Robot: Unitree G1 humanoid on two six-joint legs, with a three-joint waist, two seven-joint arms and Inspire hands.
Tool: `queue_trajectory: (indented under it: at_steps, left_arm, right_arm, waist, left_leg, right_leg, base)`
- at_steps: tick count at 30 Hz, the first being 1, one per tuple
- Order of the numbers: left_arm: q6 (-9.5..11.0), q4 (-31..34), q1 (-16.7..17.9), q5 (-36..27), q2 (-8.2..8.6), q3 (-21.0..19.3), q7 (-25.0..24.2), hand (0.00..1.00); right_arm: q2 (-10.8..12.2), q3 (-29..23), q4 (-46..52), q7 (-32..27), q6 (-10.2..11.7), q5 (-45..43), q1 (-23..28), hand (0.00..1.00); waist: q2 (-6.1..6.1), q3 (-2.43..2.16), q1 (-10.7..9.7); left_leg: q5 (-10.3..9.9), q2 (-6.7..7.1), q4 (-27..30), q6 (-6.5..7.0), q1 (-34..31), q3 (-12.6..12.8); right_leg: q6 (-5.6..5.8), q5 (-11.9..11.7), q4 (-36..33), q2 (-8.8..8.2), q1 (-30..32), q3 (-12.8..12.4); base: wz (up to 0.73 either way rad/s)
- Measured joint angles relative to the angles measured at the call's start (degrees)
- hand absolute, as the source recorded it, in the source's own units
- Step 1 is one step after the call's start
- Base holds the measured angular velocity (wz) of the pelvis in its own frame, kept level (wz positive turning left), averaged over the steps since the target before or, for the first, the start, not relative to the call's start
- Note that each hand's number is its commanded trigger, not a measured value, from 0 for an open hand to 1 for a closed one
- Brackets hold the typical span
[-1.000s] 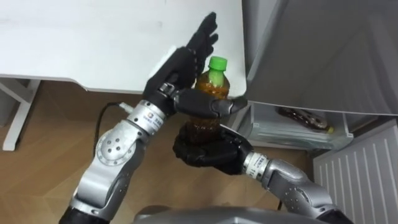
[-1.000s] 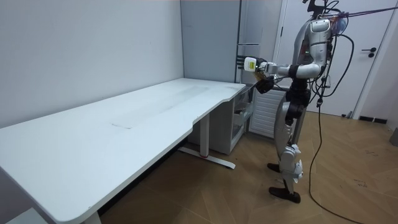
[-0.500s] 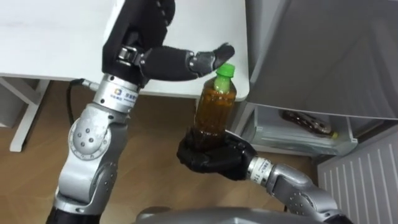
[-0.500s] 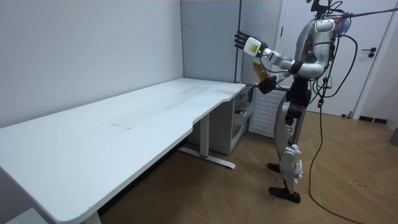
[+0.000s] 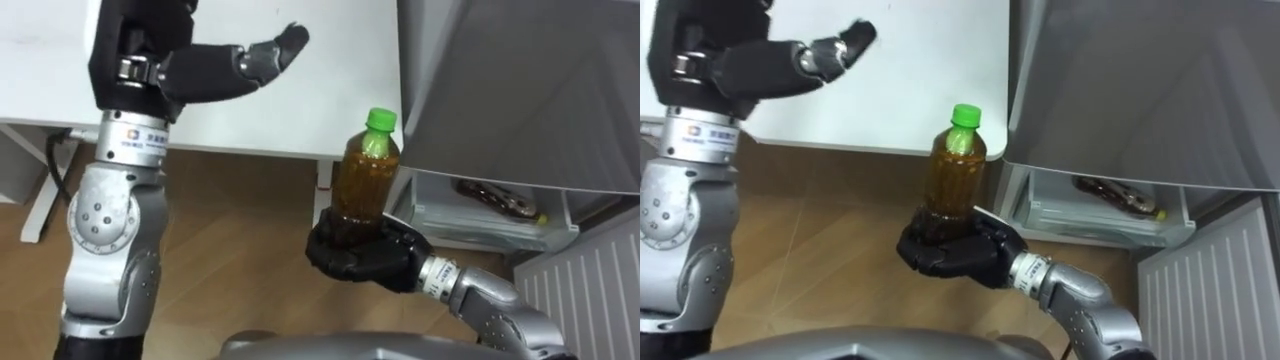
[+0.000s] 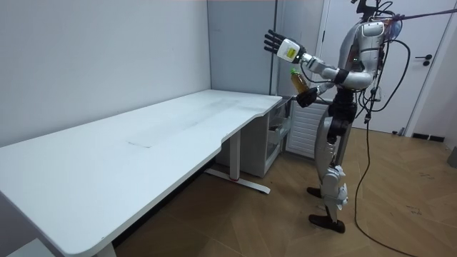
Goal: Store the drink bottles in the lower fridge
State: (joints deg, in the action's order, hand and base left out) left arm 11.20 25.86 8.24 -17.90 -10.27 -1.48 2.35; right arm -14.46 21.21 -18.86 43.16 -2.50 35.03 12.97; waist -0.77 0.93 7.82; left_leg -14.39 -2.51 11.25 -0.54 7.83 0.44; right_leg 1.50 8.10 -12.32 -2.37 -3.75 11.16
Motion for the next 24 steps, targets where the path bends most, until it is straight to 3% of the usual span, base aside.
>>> queue_trajectory:
  at_steps: [3, 10, 16, 21, 24]
  left_arm:
    - [2.58, 0.15, 0.01, 1.62, 0.01, -4.52, 3.84, 0.0]
    - [5.1, -0.51, 1.08, 1.86, 0.0, -16.24, 13.71, 0.0]
    - [5.75, -9.21, 1.84, 2.43, -0.03, -17.18, 22.01, 0.0]
    - [5.68, -15.42, 5.64, 2.98, 0.0, -17.25, 26.75, 0.0]
    - [5.57, -21.48, 5.96, 3.28, -0.01, -17.11, 29.48, 0.0]
  right_arm:
    - [-0.11, -0.63, 0.0, 0.02, 0.17, -0.88, 1.11, 1.0]
    - [1.14, -5.21, 0.03, -0.39, 0.25, -1.63, 4.14, 1.0]
    - [1.42, -4.88, 0.03, -1.99, 0.38, -1.69, 4.29, 1.0]
    - [3.05, -4.9, 0.03, -2.94, 0.38, -2.05, 4.22, 1.0]
    - [3.22, -4.39, 0.04, -4.1, 0.38, -1.46, 4.16, 1.0]
  waist:
    - [-0.34, -0.09, 1.98]
    - [-0.93, -0.21, 4.46]
    - [-1.25, -0.53, 6.79]
    - [-0.8, -0.76, 6.81]
    - [-0.68, -0.8, 7.19]
  left_leg:
    - [0.02, -0.02, -0.34, -0.03, 0.45, 0.01]
    - [0.03, -0.04, -0.93, -0.03, 1.57, -0.83]
    - [0.06, -0.06, -1.11, -0.08, 2.25, -0.89]
    - [0.06, -0.05, -1.6, -0.08, 2.85, -0.88]
    - [0.06, -0.03, -1.63, -0.07, 2.74, -0.87]
  right_leg:
    - [-0.06, -0.05, 0.63, 0.11, -0.51, 0.05]
    - [-0.02, -0.03, 1.49, 0.15, -2.14, 0.58]
    - [-0.02, -0.03, 1.76, 0.23, -2.74, 0.58]
    - [0.02, 0.01, 1.92, 0.24, -3.11, 0.55]
    - [0.02, 0.0, 2.14, 0.23, -3.12, 0.56]
  base:
    - [0.0]
    - [0.04]
    - [0.0]
    - [0.0]
    - [0.0]
